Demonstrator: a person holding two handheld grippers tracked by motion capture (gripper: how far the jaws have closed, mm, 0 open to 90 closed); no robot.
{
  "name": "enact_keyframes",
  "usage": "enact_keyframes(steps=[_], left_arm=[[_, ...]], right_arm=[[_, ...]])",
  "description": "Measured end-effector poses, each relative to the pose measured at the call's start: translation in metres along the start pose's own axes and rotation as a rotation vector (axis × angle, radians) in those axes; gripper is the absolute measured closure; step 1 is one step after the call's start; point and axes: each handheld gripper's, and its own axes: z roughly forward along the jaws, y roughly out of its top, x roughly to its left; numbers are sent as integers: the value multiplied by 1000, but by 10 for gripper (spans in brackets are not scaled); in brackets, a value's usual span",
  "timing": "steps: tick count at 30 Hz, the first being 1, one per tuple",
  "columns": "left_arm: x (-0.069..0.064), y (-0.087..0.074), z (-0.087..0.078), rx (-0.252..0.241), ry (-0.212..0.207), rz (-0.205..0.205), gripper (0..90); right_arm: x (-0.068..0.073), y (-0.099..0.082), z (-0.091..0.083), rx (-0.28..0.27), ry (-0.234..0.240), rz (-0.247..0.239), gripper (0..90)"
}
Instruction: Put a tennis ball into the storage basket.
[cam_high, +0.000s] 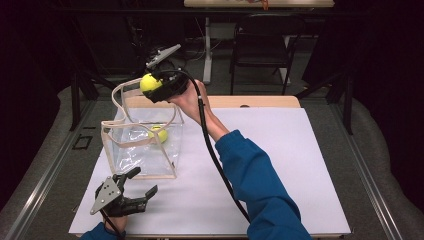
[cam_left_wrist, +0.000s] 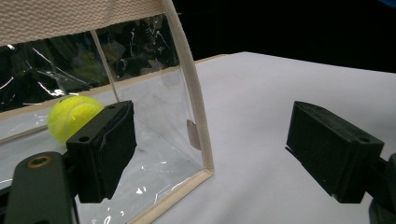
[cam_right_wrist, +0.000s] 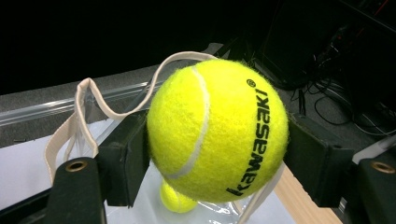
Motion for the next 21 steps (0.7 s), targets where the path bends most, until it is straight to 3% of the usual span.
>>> enact_keyframes(steps=[2, 11, 16, 17, 21], left_arm=[[-1, 0, -1, -1, 1, 0, 159], [-2, 1, 1, 4, -4, 6, 159], [-3, 1, 1, 7, -8, 5, 159], [-3, 1, 1, 7, -8, 5, 159], [-3, 1, 1, 7, -8, 5, 159]], right_arm=[[1, -1, 0, -10, 7, 9, 273], [6, 1, 11, 42, -10, -6, 273], [5, -2, 17, 62, -11, 8, 273], [2, -7, 25, 88, -16, 26, 273], [2, -7, 25, 88, -16, 26, 272]])
